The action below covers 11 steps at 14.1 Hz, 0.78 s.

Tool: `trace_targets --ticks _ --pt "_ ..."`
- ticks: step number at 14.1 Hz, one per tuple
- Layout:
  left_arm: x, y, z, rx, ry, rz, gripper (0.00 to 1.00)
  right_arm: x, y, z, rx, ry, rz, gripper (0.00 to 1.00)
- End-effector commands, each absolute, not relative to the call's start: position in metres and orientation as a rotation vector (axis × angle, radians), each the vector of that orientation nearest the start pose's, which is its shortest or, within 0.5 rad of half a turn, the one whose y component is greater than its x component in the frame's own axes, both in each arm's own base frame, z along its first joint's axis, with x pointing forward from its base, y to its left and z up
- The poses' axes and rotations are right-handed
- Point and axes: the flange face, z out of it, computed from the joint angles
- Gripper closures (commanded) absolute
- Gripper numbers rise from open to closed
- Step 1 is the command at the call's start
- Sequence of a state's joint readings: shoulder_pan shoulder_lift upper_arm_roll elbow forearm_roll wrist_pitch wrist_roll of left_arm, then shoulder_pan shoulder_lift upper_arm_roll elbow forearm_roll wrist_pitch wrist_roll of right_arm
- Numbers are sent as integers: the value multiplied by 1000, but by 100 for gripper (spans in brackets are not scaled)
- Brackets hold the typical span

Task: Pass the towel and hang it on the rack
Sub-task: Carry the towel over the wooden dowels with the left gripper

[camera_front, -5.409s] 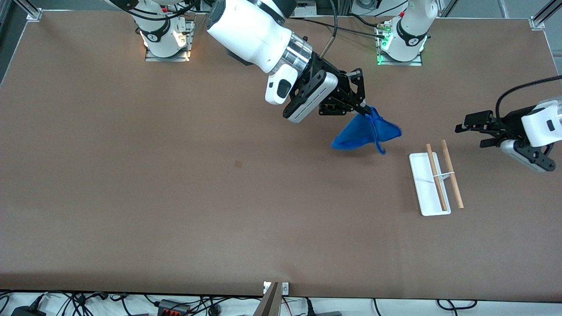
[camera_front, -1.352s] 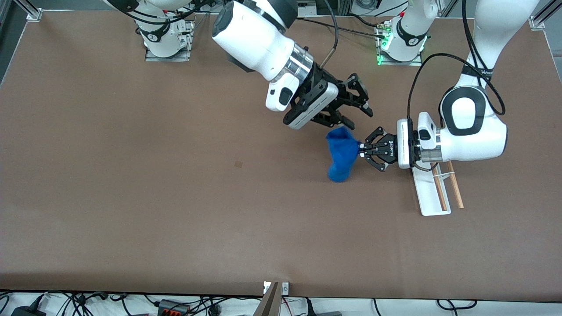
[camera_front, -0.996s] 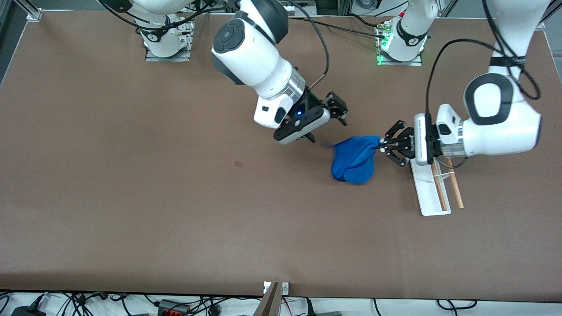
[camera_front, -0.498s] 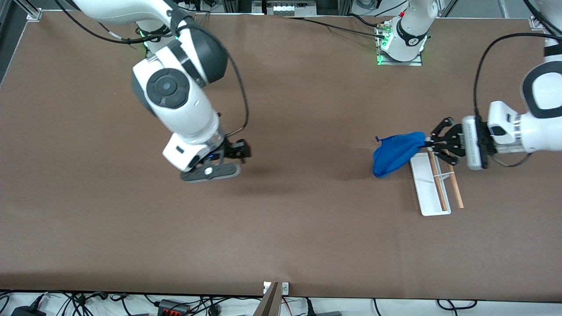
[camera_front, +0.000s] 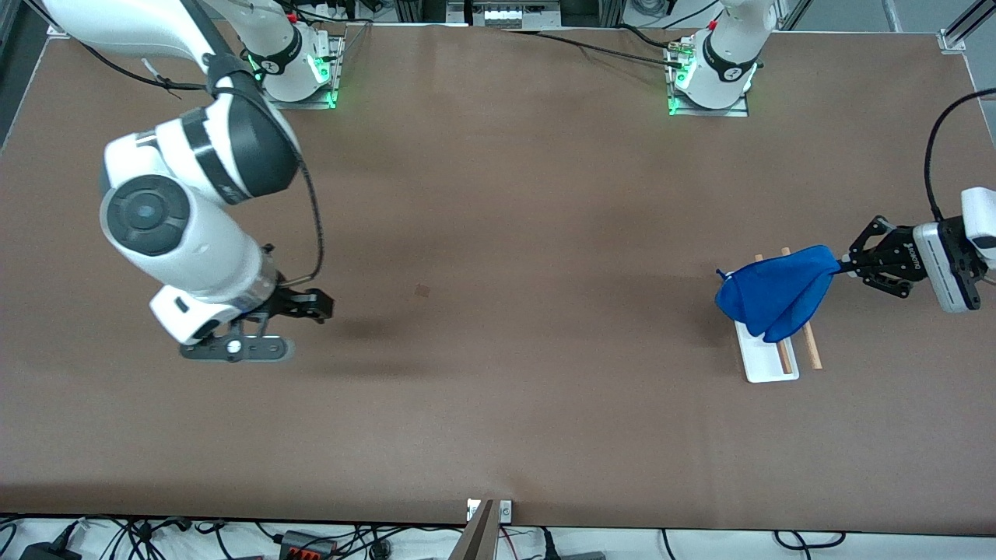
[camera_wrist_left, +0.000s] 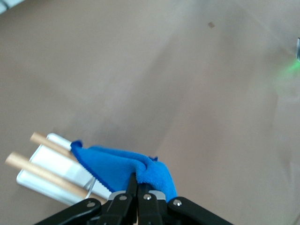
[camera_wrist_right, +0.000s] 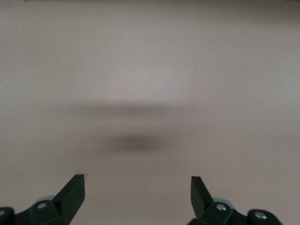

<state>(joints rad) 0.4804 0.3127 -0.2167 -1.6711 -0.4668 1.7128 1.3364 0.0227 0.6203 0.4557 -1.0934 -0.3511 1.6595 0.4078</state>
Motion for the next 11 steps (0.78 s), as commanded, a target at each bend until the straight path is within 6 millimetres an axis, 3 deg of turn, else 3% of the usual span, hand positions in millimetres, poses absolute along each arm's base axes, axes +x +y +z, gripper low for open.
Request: trace_targets --ticks 1,4,6,10,11 --pt "630 163 397 2313 -1194 234 100 679 172 503 -3275 -143 -7 0" --pt "650 188 367 2341 -1286 257 100 680 98 526 -3215 -83 29 0" --pt "652 209 361 2369 -1315 231 100 669 42 537 -3200 -130 50 0" --pt "651 236 335 2379 -1411 201 100 649 -15 570 -3221 -27 61 0" --pt "650 252 325 2401 -1411 236 100 645 -24 576 -3218 5 62 0"
